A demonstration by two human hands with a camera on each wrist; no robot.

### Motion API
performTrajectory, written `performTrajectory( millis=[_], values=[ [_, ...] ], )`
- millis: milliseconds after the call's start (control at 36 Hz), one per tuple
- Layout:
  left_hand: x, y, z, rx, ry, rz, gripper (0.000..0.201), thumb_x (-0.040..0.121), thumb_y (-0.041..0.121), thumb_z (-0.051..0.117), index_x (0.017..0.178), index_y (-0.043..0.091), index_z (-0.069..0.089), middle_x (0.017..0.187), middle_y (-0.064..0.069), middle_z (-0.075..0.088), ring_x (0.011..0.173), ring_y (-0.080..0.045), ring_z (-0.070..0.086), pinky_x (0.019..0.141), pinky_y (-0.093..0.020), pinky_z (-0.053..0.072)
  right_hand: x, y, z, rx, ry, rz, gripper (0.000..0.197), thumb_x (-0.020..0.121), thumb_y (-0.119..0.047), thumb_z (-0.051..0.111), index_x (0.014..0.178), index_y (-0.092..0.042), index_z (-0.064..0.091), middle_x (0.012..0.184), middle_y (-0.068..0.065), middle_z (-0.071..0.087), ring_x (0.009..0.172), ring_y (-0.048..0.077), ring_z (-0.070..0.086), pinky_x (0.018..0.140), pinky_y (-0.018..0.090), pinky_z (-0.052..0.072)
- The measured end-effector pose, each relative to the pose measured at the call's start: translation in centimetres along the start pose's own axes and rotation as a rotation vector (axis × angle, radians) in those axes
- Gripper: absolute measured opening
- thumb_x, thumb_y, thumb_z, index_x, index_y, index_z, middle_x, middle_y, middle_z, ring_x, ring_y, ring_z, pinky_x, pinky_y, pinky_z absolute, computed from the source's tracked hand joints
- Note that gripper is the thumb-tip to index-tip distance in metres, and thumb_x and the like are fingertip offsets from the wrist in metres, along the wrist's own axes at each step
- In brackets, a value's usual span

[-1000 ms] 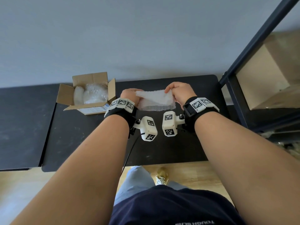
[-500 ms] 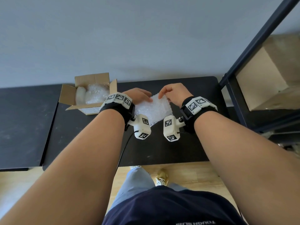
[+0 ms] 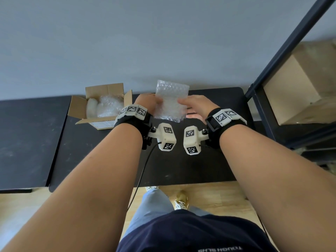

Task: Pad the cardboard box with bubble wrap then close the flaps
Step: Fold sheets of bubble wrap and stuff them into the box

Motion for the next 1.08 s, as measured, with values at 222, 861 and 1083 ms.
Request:
performTrajectory(
  millis=[222,861,1083],
  values=[
    [-0.4,-0.7,1.3,-0.152,-0.06,-0.053,0.015,0.093,0.01,0.059,0.081,0.019,0.056,0.081,-0.001,0.058,0.068,-0.014,0.058,0.06,-0.026,0.054,0.1,-1.2,-1.1,0.002,0.105,-0.15,0.021,0.083,0.002,0.063,0.088,-0.017,0.07,0.091,0.011,0.068,0.074,0.023,0.06,0.069,0.035,0.054],
    [-2.0,-0.8,0.1,-0.365,0.011,-0.161,0.014,0.091,0.016,0.055,0.099,0.004,0.055,0.086,-0.012,0.058,0.058,-0.023,0.06,0.049,-0.029,0.053,-2.1,-4.9,-0.2,-0.325,0.225,-0.322,0.048,0.081,0.009,0.038,0.091,-0.014,0.079,0.081,-0.001,0.067,0.075,0.015,0.056,0.076,0.027,0.046],
    [-0.9,0.4,-2.7,-0.235,0.004,-0.027,0.021,0.092,-0.003,0.053,0.091,0.018,0.055,0.084,0.0,0.056,0.072,-0.013,0.059,0.065,-0.025,0.057,-1.8,-7.4,0.8,-0.227,0.219,-0.292,0.038,0.081,0.0,0.042,0.083,-0.023,0.072,0.094,0.005,0.071,0.089,0.021,0.063,0.089,0.034,0.051]
  ],
)
Point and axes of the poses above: each hand's wrist, its own x-axis towards the middle knuckle, its own z-axis out of the palm, y = z × x, the point moved 10 cm from there along x, towards the middle knuckle
